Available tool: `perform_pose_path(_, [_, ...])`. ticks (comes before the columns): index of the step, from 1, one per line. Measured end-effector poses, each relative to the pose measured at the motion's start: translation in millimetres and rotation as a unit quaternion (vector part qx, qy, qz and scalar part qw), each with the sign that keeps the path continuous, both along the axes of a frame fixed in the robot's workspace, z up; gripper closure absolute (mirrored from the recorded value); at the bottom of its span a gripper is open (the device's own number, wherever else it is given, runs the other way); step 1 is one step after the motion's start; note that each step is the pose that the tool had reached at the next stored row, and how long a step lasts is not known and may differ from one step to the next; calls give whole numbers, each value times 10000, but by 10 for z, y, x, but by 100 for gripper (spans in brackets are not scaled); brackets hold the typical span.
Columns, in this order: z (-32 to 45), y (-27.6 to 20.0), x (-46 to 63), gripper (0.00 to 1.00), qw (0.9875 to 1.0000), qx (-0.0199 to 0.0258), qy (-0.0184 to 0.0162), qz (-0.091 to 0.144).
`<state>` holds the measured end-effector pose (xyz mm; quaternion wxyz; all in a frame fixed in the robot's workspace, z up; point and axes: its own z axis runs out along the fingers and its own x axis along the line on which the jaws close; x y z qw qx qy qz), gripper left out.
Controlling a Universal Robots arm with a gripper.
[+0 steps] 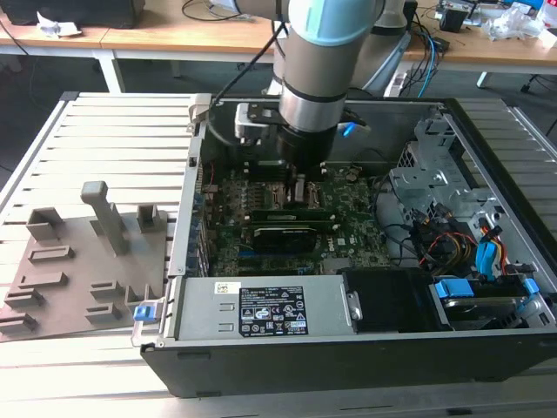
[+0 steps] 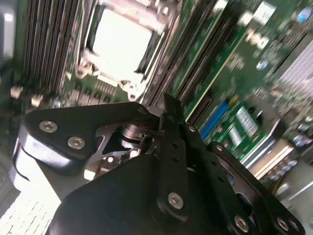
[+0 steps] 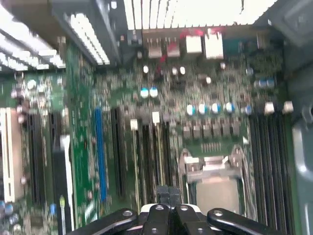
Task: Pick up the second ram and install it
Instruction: 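Press down the second ram until it locks into place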
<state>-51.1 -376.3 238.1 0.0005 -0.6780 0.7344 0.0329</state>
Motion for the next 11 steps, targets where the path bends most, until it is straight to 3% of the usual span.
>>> perform_pose_path(1, [-10, -5, -103, 89, 10000, 0, -6, 0])
perform_pose_path(5, [-51, -11, -244, 89, 10000, -1, -12, -1])
perform_pose_path(8, [-101, -11, -251, 89, 10000, -2, -11, 0])
perform_pose_path(11, [-96, -10, -250, 89, 10000, 1, -13, -2])
